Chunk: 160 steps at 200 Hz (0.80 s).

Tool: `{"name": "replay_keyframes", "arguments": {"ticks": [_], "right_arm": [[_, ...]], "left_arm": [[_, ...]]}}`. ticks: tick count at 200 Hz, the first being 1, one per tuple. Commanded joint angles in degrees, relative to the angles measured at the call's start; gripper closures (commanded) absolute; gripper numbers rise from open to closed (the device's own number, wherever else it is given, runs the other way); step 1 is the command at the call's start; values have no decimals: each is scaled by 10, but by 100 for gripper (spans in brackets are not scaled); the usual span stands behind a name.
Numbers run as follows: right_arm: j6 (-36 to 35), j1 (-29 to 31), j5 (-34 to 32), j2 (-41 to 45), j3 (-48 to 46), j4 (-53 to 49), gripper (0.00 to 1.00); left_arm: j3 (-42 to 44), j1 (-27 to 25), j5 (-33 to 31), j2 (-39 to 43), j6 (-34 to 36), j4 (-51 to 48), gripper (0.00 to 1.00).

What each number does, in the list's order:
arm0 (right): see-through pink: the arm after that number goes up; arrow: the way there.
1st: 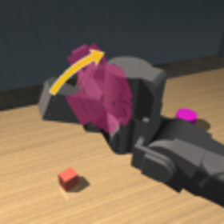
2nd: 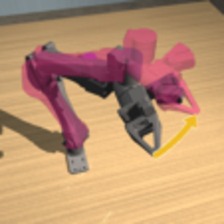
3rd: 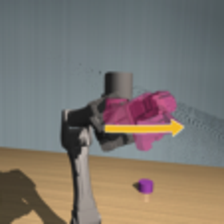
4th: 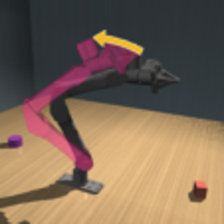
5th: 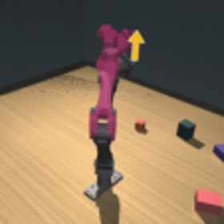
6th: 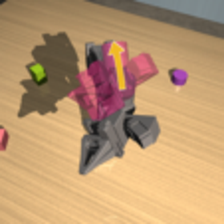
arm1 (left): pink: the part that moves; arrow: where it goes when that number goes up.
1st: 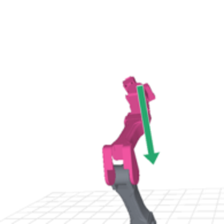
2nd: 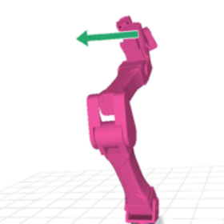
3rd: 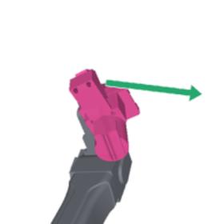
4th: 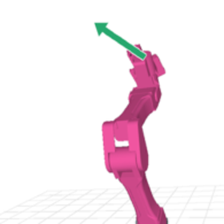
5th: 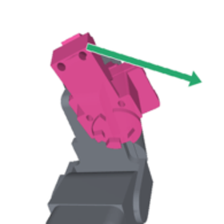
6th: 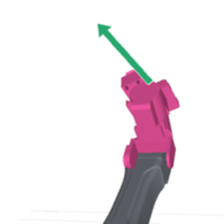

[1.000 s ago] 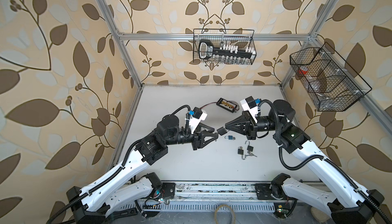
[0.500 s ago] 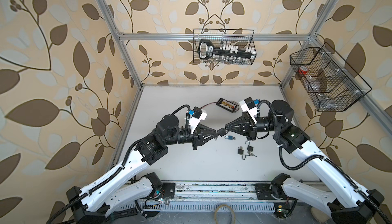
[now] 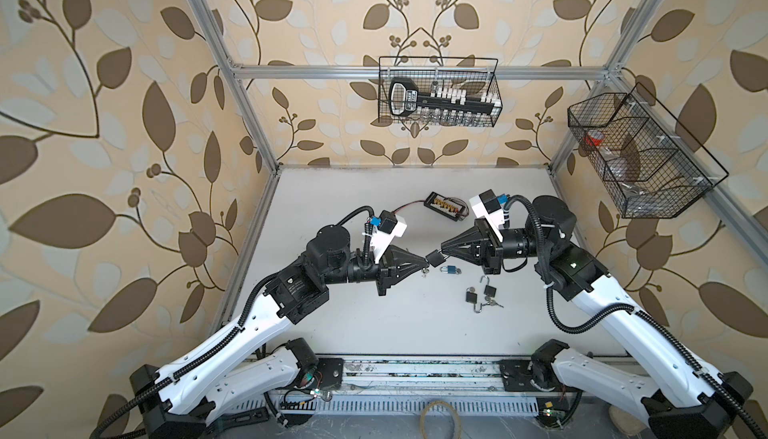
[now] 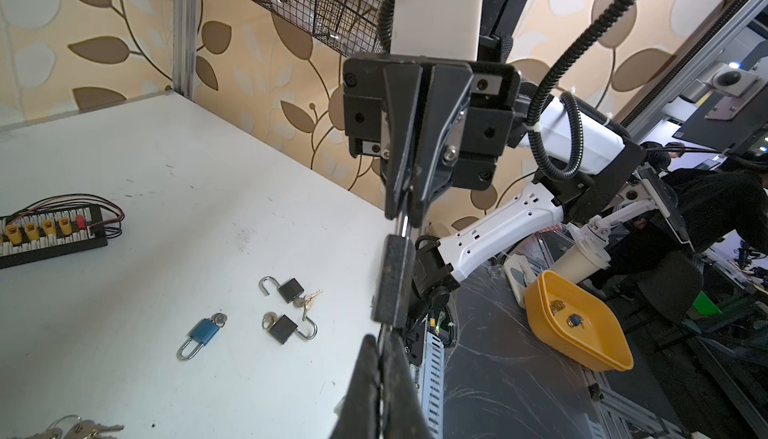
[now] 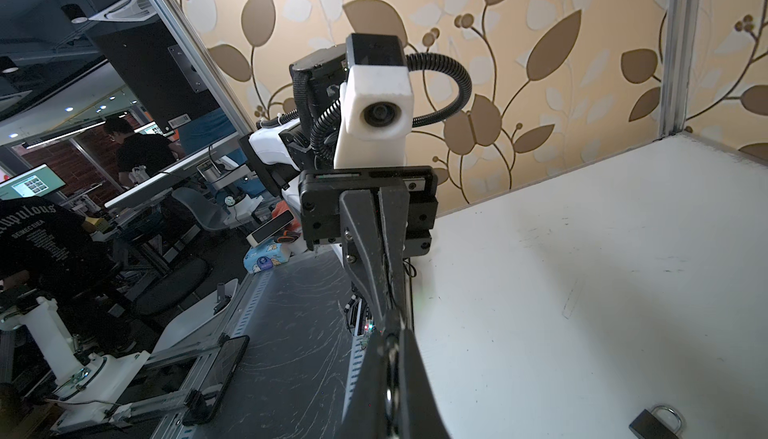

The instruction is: Lock with the key

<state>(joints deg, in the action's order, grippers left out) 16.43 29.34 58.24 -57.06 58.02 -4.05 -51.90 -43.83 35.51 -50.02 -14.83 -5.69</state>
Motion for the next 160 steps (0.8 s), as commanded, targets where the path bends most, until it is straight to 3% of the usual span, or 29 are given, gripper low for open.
{"name": "replay_keyframes", "arguments": {"ticks": [1,61,81,119,160], "right_arm": [[-10,-6,-12,20,3,13,100],[12,-57,-21,47,4,37,100],[10,-62,-66,54,-3,35,100],[-28,-62,-242,59,-31,-42,100],[-59,-61,-244,16,-67,-71,100]], "left_arm": [[-24,3,-8,12,15,-11,100],[-17,3,-12,33,30,-64,100],[-10,3,-31,42,30,-84,100],[21,3,-148,74,-12,-123,100],[87,6,-277,121,-85,-148,100]]}}
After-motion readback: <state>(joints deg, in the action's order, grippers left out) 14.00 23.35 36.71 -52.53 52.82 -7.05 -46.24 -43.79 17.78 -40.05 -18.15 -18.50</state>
